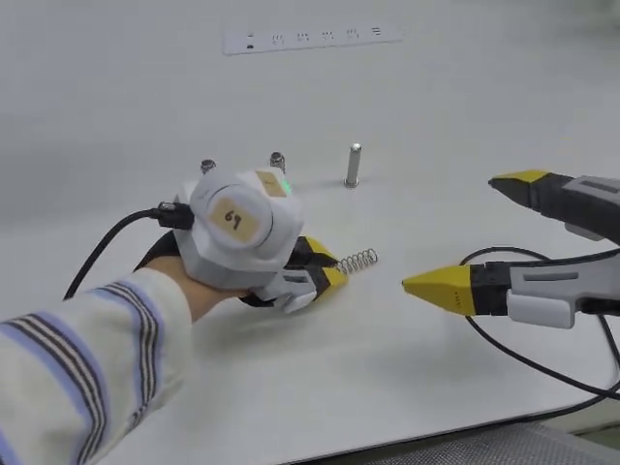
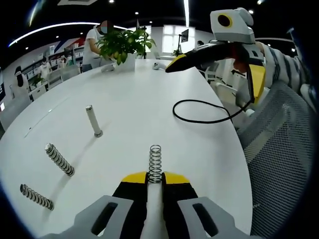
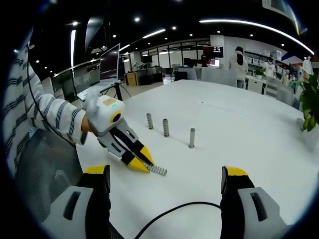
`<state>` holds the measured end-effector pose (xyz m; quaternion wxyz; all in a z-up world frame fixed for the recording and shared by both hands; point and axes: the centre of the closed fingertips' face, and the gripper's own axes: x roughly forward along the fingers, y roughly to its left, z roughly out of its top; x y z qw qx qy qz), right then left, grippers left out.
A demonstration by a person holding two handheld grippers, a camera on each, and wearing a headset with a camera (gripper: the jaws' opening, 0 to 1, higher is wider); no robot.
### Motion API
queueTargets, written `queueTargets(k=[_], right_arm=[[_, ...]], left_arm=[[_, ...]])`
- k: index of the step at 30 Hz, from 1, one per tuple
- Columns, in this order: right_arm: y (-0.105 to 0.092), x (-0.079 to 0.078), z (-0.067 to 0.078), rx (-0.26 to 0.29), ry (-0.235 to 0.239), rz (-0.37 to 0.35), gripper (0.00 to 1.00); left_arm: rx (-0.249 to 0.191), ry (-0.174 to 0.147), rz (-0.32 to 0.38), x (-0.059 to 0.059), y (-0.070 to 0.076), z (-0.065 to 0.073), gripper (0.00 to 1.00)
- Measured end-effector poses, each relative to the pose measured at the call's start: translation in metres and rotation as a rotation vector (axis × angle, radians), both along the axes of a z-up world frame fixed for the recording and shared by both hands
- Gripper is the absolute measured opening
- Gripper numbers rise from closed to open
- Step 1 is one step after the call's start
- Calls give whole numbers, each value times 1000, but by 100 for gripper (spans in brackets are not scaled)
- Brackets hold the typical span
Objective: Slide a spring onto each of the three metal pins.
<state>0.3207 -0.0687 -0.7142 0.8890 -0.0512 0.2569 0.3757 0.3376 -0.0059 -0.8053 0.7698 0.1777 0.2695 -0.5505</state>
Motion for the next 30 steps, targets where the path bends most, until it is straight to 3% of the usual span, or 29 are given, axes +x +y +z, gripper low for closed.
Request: queueTargets(k=[5,8,20,30], right_arm=[[-1,1,-1,-3,-1,2,91],[-1,1,0,-9,-3,8,91],[0,0,5,-27,-6,33,90],[5,-1,9,-45,-23,67,91]], left_arm=[[-13,49,48,2,0,-1,3],[-13,60,60,2,1,-1,3],[8,67,59,-1,12,0,3],[12,56,60,-8,28,14,3]])
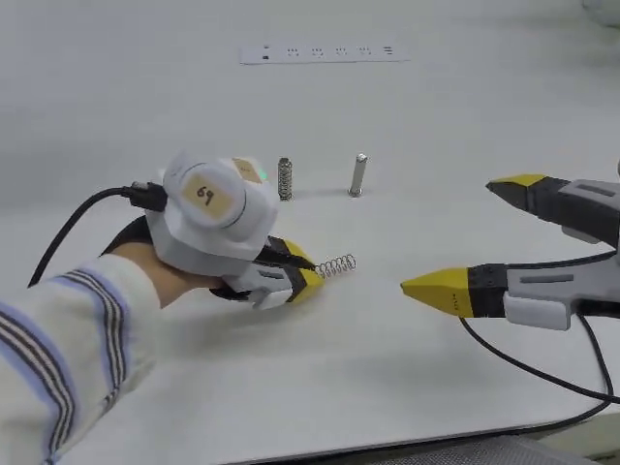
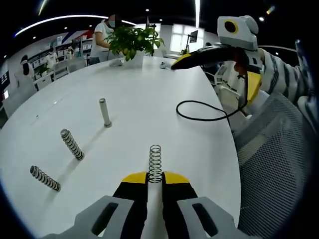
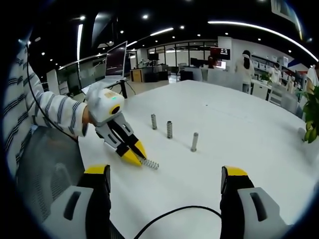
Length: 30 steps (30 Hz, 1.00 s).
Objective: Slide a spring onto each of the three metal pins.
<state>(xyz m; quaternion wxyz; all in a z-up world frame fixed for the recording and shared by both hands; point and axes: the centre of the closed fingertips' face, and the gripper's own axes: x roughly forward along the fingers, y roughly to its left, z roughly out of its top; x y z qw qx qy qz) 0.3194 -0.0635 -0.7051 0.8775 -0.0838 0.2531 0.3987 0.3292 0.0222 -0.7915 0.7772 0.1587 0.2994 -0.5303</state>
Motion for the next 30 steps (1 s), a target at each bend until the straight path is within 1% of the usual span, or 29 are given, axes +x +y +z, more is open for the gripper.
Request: queueTargets(k=[3,6,11,15,21,23,25,28,30], right_arm=[[3,-1,2,3,-4,11,90],[5,-1,2,2,-4,20,89],[9,-2,3,-4,-5,44,88],[11,-3,5,-9,-5,66,88],[18,-3,8,-14,-15,112,84],[21,-3,9,-17,-19,133,83],[22,-1,9,-21,-20,153,81],[24,-1,9,-18,-19,180,76],[29,-4,8,-14,-10,211,72]], left_arm=[[-5,-4,-7,-4,6,7,3],[-12,-11,-8,-4,10,13,3],[1,-24,-17,-6,21,22,3],[-3,-33,-27,-9,26,31,3],[-1,-36,-56,-15,29,42,3],[-7,-28,-67,-18,29,46,3],[-6,-33,-79,-21,28,49,3],[-8,-36,-91,-24,26,53,3],[-5,-43,-99,-25,25,56,3]])
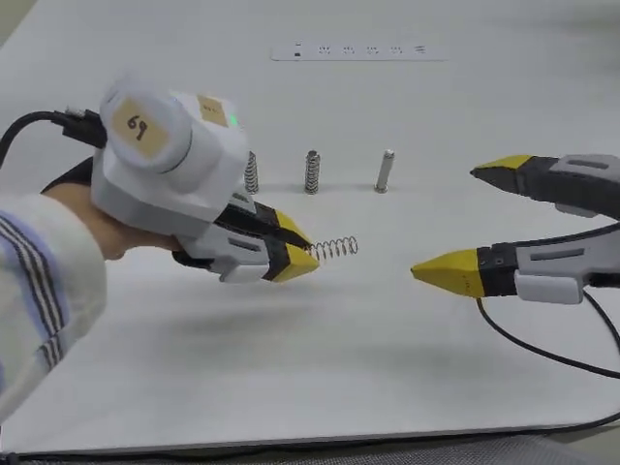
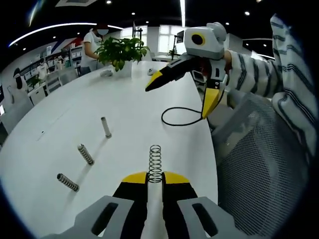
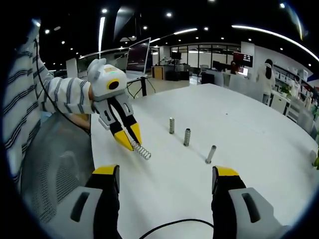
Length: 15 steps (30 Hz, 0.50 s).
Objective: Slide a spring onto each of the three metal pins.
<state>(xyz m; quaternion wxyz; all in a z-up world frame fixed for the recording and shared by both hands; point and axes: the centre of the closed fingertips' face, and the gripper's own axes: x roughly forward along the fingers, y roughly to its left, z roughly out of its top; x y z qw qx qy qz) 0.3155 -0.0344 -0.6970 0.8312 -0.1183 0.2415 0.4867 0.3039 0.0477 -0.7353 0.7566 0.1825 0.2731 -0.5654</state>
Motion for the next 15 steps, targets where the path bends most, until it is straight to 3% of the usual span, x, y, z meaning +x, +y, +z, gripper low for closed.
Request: queueTargets(k=[4,8,15], right_arm=[[7,-6,-5,-13,37,52,67],[12,-7,-6,-16,41,89,63],[27,-14,4,28,44,172,58]], left_arm=[[-9,6,-6,-2,-1,5,3],[-6,-2,-21,-5,-2,9,3],[4,-33,-62,-11,-3,17,3]])
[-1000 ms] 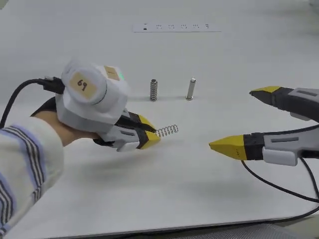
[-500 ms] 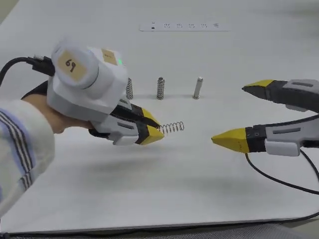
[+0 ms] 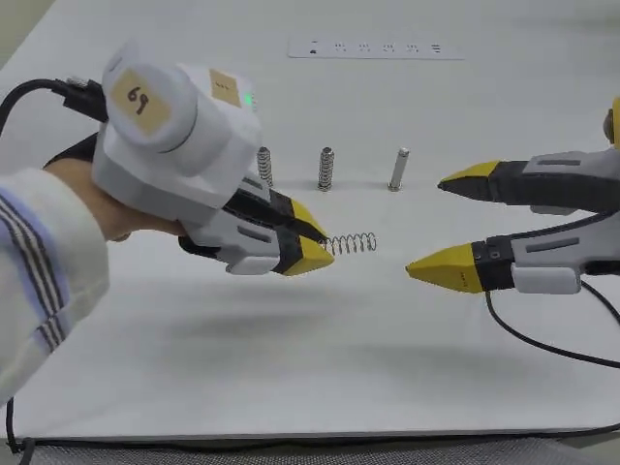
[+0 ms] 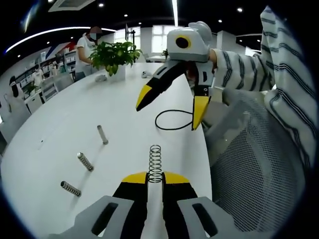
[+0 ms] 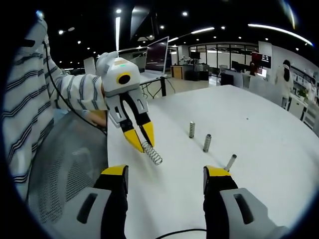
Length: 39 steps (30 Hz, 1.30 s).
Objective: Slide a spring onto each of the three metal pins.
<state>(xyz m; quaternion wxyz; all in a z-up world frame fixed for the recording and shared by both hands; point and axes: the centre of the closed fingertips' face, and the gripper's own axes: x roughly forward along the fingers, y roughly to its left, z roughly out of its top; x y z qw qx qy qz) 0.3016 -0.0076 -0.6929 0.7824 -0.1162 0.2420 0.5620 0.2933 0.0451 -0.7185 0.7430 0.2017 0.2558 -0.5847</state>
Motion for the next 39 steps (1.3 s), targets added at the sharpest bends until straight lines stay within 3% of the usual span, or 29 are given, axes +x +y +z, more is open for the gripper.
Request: queueTargets(k=[6,9,13,20,27,39], right_arm=[[6,-4,-4,-35,8,71,54],[7,-6,-12,-93,-1,116,49],[13,-10,-15,-101,9,146,46],[19,-15,-21,-140,2,208,41],[26,-17,-24,-159,-4,249,34],[28,-17,-31,-195,7,289,12]], left_arm=[[-10,-7,-11,0,0,4,3],[-4,-10,-21,-1,0,3,3],[5,-12,-22,-1,0,1,3],[-26,-4,-19,-2,-4,1,3],[-27,-9,-38,-4,-6,1,3],[-32,-7,-54,-7,-9,-1,3]])
